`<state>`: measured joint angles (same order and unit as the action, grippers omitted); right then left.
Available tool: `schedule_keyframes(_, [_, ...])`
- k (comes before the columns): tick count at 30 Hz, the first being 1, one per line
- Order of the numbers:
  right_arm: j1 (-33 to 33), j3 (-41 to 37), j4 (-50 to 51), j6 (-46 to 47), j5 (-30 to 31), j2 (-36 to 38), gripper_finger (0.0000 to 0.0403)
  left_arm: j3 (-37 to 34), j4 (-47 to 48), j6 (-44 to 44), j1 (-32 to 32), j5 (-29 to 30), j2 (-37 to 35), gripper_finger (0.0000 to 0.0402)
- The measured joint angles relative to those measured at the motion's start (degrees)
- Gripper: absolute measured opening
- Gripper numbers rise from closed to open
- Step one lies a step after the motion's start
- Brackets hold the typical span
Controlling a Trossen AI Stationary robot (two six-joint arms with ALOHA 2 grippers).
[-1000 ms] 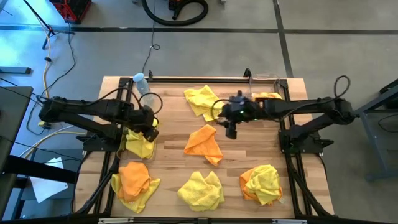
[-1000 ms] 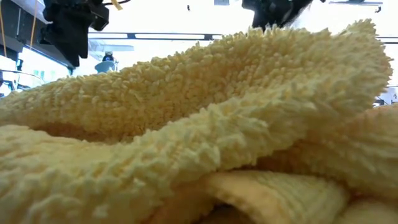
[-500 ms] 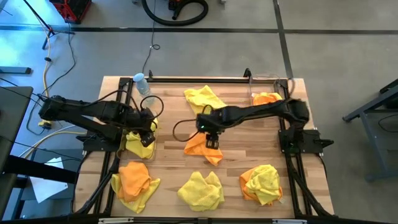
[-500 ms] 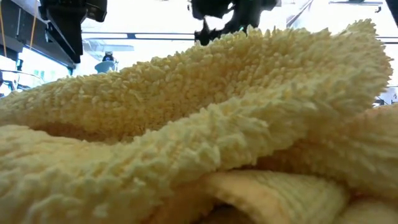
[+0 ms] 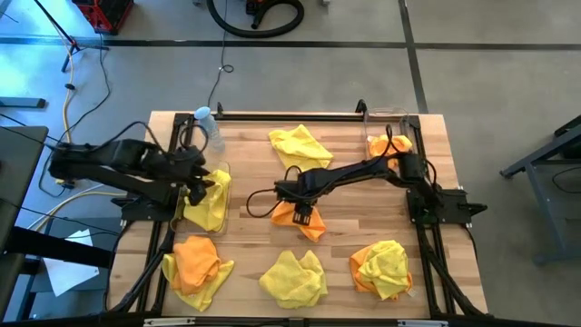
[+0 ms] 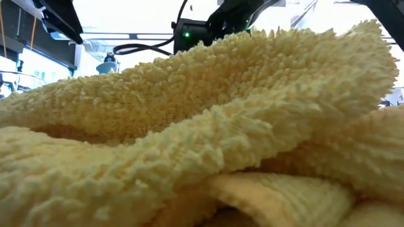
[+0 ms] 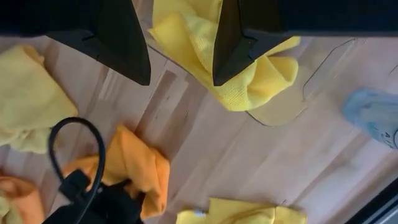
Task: Sort microfiber towel by color & place in baskets
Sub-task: Put the orange microfiber cloth into the right transparent bin
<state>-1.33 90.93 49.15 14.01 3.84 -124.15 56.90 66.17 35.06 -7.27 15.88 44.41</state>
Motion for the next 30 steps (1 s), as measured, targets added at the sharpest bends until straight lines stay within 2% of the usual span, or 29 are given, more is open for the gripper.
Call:
schedule_keyframes(3, [-0.37,0.07,0.20,0.94,-0.03,-1.34,0.0122,0.00,0.00,0.16,0.00,0.07,-1.68,0.0163])
schedule_keyframes(8, [-0.45,-0.04,1.40,1.20,-1.02,-1.14,0.0017,0.00,-0.02,0.66,0.00,0.05,-2.52,0.0163])
schedule_keyframes(12, [-0.44,-0.45,4.05,2.68,0.22,1.45,0.0020,0.00,0.00,0.70,0.00,0.04,-2.52,0.0163])
schedule_keyframes(16, [-0.34,-0.90,4.73,2.57,1.85,6.34,0.0005,0.00,0.00,1.03,0.01,0.04,-2.54,0.0163])
schedule_keyframes(21, [-0.08,-7.80,2.46,5.34,6.52,16.10,0.0003,0.00,0.01,2.19,0.00,0.01,-2.85,0.0163])
schedule_keyframes(26, [0.60,-18.99,-0.15,11.56,10.51,30.86,0.0002,0.00,-0.02,3.34,0.00,0.11,-2.81,0.0163])
schedule_keyframes(30, [1.63,-26.32,0.47,16.77,17.16,44.46,0.0001,0.00,-0.02,5.68,0.02,0.85,-2.81,0.0163])
